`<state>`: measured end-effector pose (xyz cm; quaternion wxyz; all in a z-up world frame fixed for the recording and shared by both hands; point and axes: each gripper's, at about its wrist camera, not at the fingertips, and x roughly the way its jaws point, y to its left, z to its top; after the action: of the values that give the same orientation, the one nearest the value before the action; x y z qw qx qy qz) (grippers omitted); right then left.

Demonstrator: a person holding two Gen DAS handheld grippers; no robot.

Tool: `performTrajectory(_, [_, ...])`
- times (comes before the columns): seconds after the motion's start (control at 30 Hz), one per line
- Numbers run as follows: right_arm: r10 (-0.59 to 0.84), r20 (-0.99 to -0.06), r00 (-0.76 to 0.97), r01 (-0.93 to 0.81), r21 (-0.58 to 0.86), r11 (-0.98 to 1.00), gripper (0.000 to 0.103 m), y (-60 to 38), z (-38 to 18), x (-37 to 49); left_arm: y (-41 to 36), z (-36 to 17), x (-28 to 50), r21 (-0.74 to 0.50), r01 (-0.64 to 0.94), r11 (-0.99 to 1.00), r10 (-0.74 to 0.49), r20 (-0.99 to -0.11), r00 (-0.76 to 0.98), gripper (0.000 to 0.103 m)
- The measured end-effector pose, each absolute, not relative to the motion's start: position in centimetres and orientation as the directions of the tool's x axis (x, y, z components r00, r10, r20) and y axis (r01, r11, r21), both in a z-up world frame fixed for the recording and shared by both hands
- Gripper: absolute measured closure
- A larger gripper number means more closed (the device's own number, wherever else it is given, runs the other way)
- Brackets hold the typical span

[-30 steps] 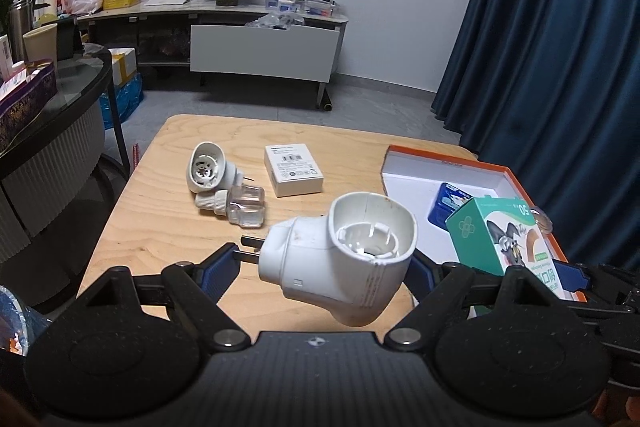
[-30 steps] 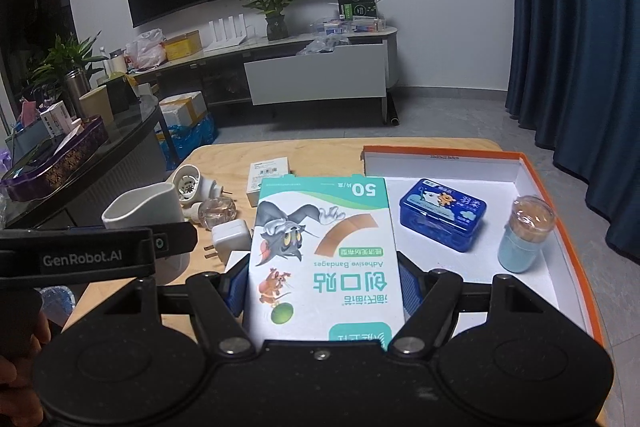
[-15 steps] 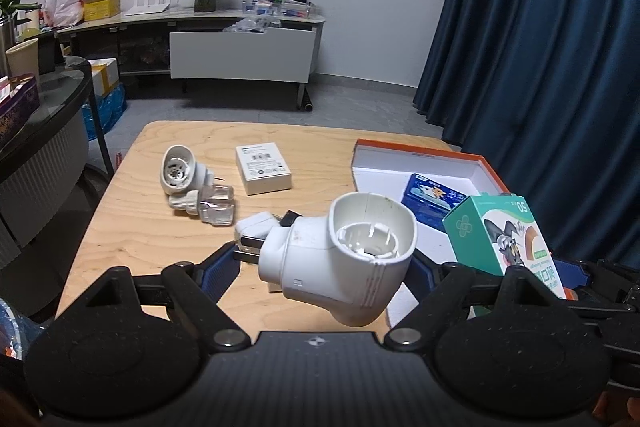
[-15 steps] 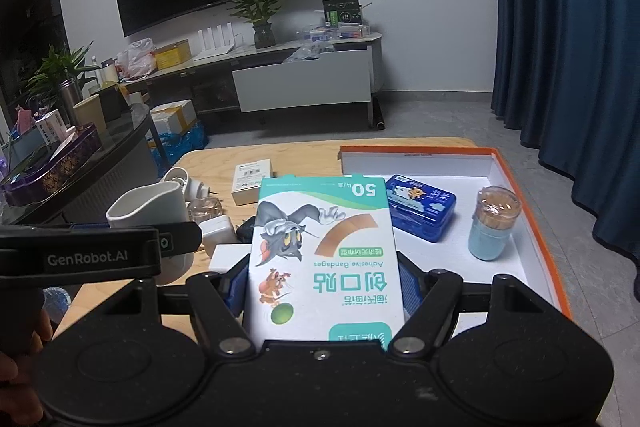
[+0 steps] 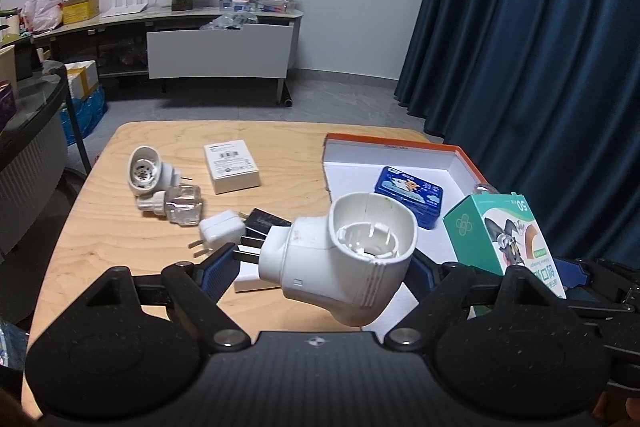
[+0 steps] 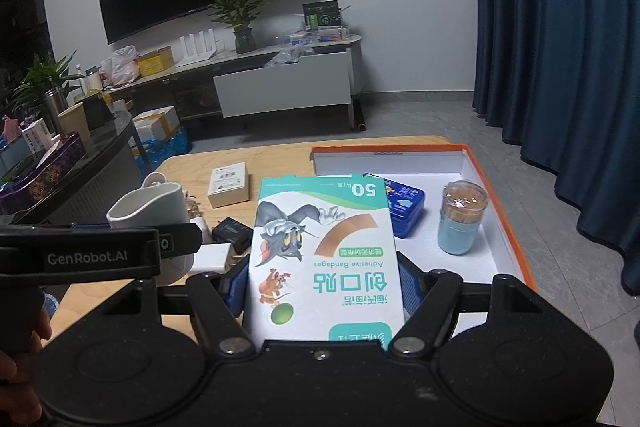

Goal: Organize rigid objects
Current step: 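Carry the white plug adapter into the white box, open the left tool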

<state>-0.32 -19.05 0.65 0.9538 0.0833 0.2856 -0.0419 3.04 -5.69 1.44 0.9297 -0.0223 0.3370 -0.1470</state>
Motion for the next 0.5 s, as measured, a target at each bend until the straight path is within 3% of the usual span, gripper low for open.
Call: performTrajectory(0.5, [-0.126,-0.551,0.825,0.24,0.139,0.961,0.019,-23.1,0.4,-1.2,-9.6,1.3,4.0,-0.148,0.335,0.93,-0.351,-0.626,0.696,0.017])
